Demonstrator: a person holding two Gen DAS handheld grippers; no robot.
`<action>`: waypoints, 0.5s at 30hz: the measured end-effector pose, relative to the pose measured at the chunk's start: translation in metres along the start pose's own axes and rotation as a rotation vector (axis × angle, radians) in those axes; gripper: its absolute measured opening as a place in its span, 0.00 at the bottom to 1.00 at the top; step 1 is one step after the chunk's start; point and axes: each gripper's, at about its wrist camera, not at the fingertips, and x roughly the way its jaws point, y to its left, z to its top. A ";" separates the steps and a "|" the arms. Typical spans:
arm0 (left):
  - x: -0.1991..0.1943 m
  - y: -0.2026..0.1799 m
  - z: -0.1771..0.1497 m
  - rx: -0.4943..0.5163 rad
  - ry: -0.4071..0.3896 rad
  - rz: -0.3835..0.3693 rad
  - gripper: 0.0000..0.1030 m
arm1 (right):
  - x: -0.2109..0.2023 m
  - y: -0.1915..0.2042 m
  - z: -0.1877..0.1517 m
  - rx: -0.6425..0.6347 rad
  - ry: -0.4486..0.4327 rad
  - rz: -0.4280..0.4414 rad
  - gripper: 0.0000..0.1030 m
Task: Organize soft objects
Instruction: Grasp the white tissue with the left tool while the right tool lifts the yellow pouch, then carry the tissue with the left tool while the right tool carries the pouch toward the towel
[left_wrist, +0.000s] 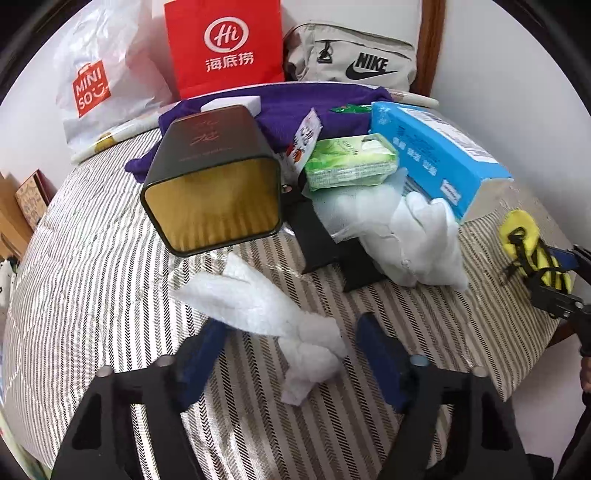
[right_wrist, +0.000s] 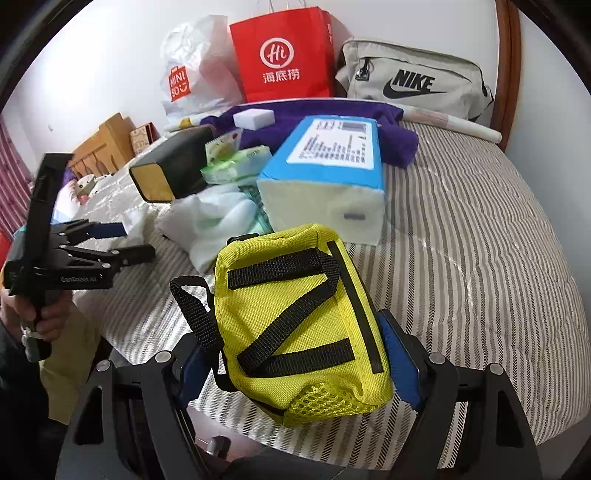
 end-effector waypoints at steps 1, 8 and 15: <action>-0.001 0.000 0.000 0.001 -0.004 -0.003 0.54 | 0.001 -0.001 -0.001 0.001 0.003 -0.001 0.78; -0.007 0.001 -0.005 0.012 -0.014 0.004 0.23 | 0.010 -0.010 -0.006 0.042 0.016 -0.006 0.78; -0.019 0.015 -0.001 -0.060 -0.044 -0.035 0.23 | 0.014 -0.010 -0.005 0.046 0.023 -0.018 0.78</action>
